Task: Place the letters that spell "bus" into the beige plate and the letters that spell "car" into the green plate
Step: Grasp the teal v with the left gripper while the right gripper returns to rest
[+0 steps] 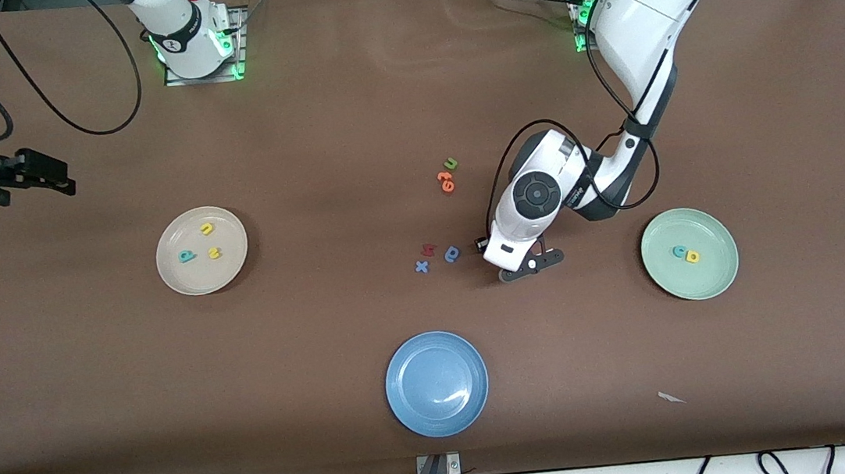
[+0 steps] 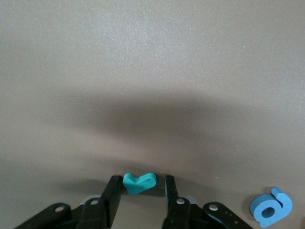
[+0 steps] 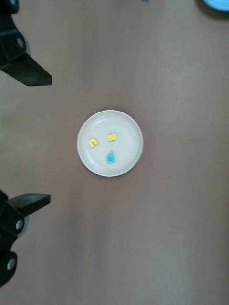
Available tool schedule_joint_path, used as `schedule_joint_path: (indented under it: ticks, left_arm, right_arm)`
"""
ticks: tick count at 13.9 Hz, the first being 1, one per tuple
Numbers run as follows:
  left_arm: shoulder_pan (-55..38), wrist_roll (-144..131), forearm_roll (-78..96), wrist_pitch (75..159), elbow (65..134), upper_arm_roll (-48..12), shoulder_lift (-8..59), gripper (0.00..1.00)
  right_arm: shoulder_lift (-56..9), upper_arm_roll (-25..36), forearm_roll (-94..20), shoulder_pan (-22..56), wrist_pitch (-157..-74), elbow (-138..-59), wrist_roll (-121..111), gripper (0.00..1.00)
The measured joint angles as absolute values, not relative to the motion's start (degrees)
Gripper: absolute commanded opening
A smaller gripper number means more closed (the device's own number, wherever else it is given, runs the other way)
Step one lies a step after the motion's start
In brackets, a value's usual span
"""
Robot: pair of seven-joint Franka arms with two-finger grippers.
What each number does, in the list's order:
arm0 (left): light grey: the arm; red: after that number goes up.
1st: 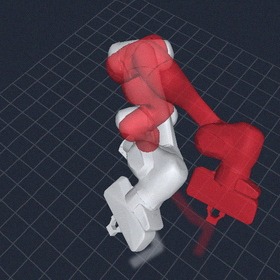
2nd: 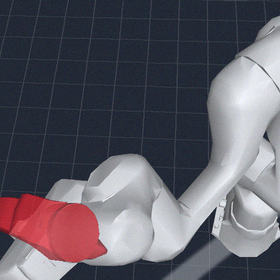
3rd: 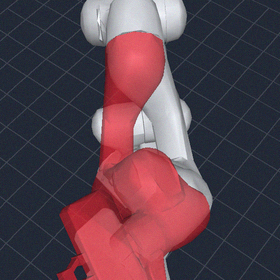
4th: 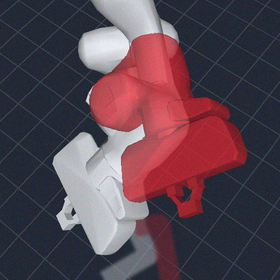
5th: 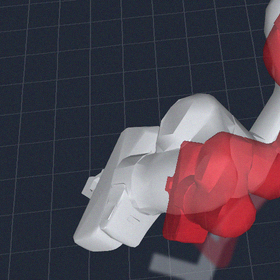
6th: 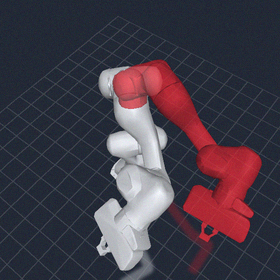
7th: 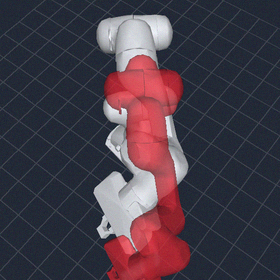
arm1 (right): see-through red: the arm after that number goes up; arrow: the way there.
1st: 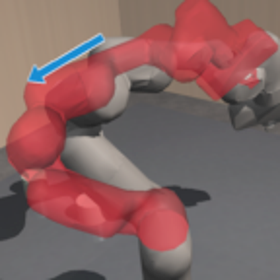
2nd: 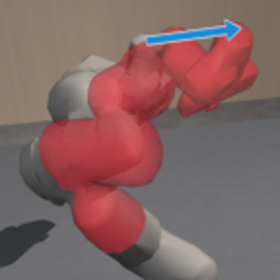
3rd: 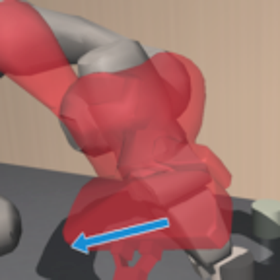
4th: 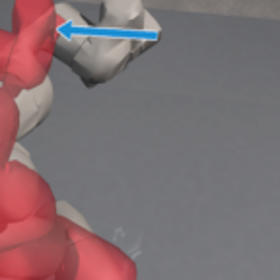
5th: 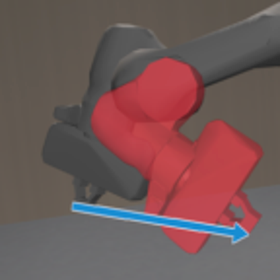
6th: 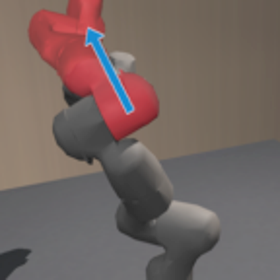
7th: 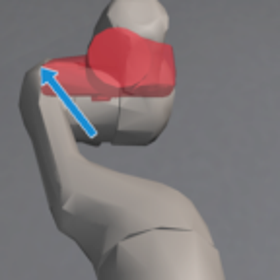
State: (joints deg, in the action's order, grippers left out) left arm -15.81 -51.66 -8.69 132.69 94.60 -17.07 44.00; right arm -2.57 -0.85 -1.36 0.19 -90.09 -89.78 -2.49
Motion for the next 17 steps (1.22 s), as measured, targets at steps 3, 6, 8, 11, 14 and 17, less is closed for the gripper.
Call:
schedule_joint_path:
  ticks: [3, 6, 8, 11, 14, 17]
  left_arm:
    - [-15.8, -51.67, -8.68, 132.65, 94.57, -17.04, 44.0, 0.38]
    - [-15.8, -51.68, -8.68, 132.64, 94.53, -17.01, 44.0, 0.37]
    - [-15.76, -51.68, -8.67, 132.63, 94.51, -16.96, 44.0, 0.36]
    - [-15.75, -51.68, -8.65, 132.61, 94.5, -16.93, 44.0, 0.34]
    - [-15.74, -51.68, -8.65, 132.57, 94.5, -16.92, 43.99, 0.31]
    - [-15.74, -51.68, -8.64, 132.52, 94.48, -16.92, 43.99, 0.29]
  right_arm:
    - [-1.65, -1.03, -1.25, 0.13, -89.45, -90.34, -2.34, 1.0]
    - [-1.66, -1.02, -0.7, -0.07, -89.3, -91.27, -2.25, 1.0]
    - [-1.72, -1.02, 0.51, -0.28, -91.1, -91.65, -1.95, 1.0]
    - [-1.75, -1.02, 0.86, -0.44, -91.67, -91.7, 0.27, 1.0]
    - [-1.77, -1.25, 0.86, -0.44, -91.72, -91.76, 0.47, 1.0]
    - [-1.77, -1.46, 0.86, -0.44, -91.74, -91.76, 0.68, 1.0]
